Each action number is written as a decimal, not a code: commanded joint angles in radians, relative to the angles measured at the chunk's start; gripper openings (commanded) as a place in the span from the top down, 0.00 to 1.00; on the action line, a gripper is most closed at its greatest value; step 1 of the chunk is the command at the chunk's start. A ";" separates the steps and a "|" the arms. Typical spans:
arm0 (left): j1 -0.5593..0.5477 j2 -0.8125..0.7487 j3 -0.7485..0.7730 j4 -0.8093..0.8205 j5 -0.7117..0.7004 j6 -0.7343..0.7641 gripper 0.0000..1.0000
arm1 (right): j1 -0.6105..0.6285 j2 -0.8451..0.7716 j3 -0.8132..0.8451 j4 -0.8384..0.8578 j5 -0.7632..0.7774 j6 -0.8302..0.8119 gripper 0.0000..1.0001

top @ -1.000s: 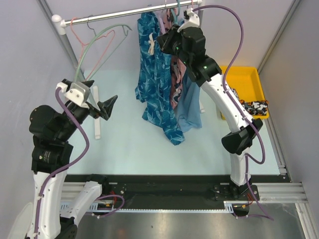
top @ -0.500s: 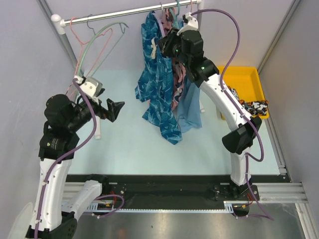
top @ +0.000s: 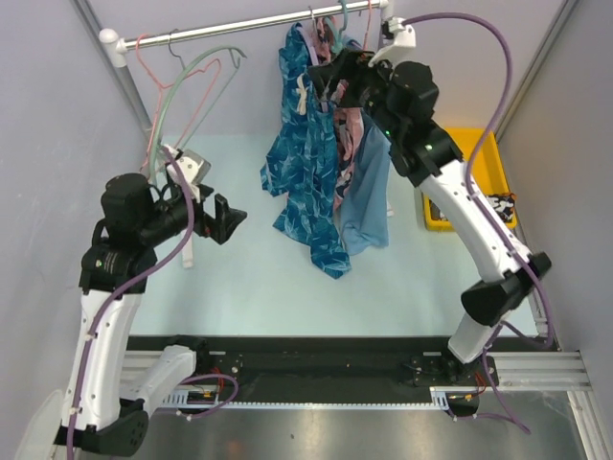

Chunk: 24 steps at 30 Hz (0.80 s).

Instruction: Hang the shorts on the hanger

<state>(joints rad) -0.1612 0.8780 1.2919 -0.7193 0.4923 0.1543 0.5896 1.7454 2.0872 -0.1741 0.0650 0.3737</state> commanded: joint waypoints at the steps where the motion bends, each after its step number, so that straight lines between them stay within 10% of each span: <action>1: 0.006 0.096 0.098 -0.155 0.028 -0.007 0.00 | 0.003 -0.159 -0.081 0.097 -0.033 -0.139 0.11; 24: 0.005 0.145 -0.218 -0.175 -0.156 0.218 0.00 | -0.186 -0.871 -0.875 -0.451 -0.243 -0.525 0.00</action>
<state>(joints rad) -0.1608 1.0748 1.1290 -0.9459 0.4042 0.3008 0.4522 0.9363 1.2865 -0.4751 -0.1059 -0.0807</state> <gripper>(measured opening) 0.996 0.994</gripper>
